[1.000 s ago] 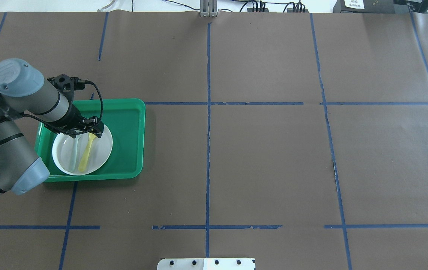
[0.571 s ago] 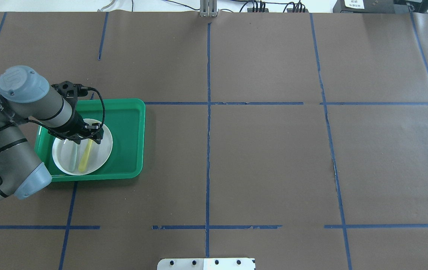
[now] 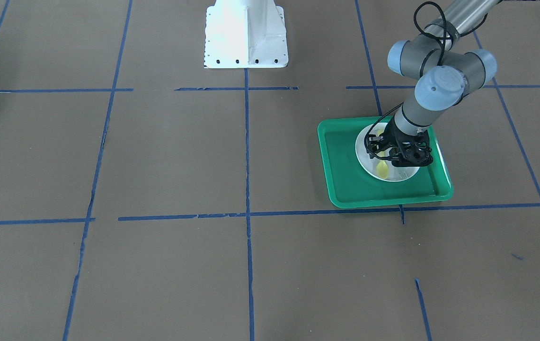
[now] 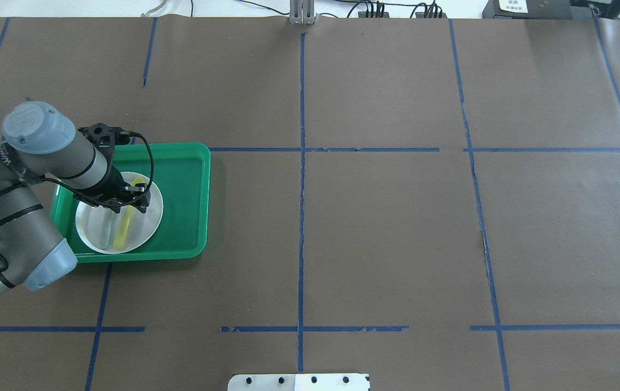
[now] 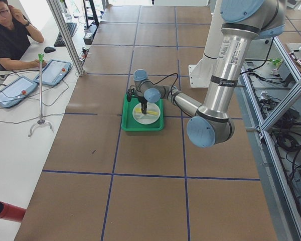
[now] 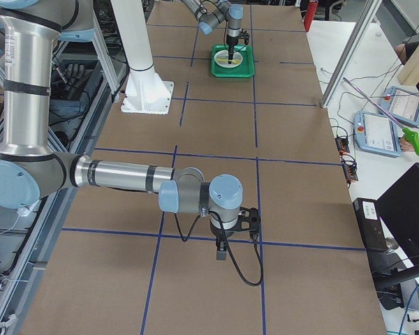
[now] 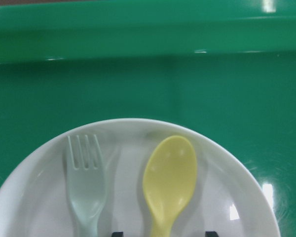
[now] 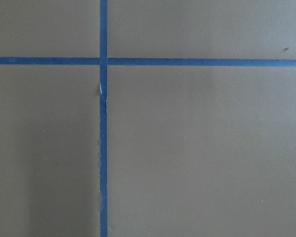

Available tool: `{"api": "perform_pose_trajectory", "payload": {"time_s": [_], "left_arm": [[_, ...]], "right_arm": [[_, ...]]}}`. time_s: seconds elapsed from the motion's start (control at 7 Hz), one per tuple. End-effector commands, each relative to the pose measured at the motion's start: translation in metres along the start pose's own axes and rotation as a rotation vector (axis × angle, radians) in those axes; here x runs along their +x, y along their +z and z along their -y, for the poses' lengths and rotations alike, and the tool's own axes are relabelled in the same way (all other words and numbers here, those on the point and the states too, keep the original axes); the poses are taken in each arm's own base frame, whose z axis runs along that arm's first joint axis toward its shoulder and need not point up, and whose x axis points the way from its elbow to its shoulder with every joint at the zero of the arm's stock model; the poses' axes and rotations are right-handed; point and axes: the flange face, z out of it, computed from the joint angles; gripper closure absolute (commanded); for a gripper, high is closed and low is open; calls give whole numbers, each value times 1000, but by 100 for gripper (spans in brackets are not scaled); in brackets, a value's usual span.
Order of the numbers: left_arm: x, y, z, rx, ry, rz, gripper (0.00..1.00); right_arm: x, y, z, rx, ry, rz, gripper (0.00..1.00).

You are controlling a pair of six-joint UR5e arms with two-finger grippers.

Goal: Place spoon
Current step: 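Lower the left gripper and close it on the yellow spoon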

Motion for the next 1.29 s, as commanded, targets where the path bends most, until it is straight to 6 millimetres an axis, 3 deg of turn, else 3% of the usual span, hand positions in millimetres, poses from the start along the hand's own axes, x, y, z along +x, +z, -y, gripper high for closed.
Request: {"api": "perform_pose_trajectory", "payload": {"time_s": [0.0,0.29,0.71,0.86,1.0,1.14], "left_arm": [[-1,2,0,-4,2,2,39],[0,1,0,-2,2,-1,54],[-3,1,-2,-3,8,1,100],[-3,-2,-3,1,14,-5,100],[1,-24,-8,26,28,-32,100],[-7,-50,-26,43,54,-51,100]], "right_arm": [[0,0,0,1,-1,0,0],[0,0,0,1,-1,0,0],[0,0,0,0,-1,0,0],[0,0,0,0,0,0,0],[0,0,0,0,0,0,0],[0,0,0,0,0,0,0]]}}
